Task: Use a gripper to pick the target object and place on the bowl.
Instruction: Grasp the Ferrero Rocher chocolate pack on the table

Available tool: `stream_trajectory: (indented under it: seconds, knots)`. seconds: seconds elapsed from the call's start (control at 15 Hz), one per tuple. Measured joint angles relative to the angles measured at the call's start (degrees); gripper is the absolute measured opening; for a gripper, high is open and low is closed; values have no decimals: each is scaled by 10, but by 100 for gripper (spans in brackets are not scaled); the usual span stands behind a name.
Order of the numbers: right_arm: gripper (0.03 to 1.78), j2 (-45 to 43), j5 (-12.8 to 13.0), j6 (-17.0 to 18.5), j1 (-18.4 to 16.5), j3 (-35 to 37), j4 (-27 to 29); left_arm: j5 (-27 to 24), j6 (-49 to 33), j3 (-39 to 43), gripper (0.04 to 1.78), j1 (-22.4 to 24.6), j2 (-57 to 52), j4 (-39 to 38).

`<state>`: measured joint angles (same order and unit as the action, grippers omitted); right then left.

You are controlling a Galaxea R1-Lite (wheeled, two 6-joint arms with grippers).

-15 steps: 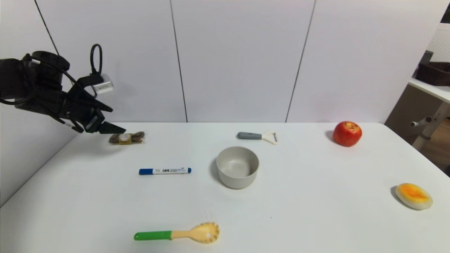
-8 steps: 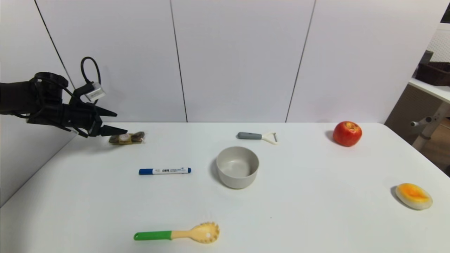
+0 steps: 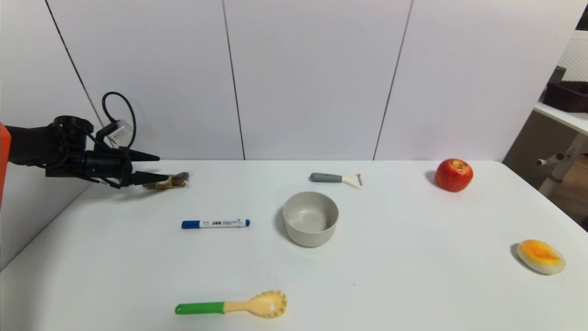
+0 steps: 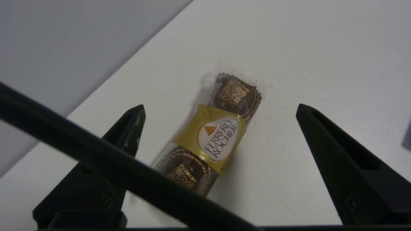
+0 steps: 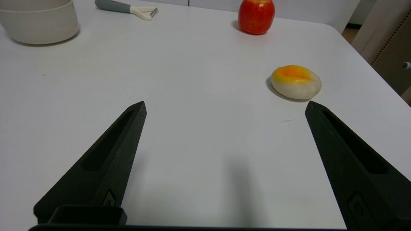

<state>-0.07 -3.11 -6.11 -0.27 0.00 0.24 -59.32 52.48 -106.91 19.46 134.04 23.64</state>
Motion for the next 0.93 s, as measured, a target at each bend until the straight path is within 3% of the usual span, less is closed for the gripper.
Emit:
stream_trajectory:
  seconds: [0.93]
  knots:
    - [171,0,0,0,0,0,0,9,29,-36,169,-7,58,6]
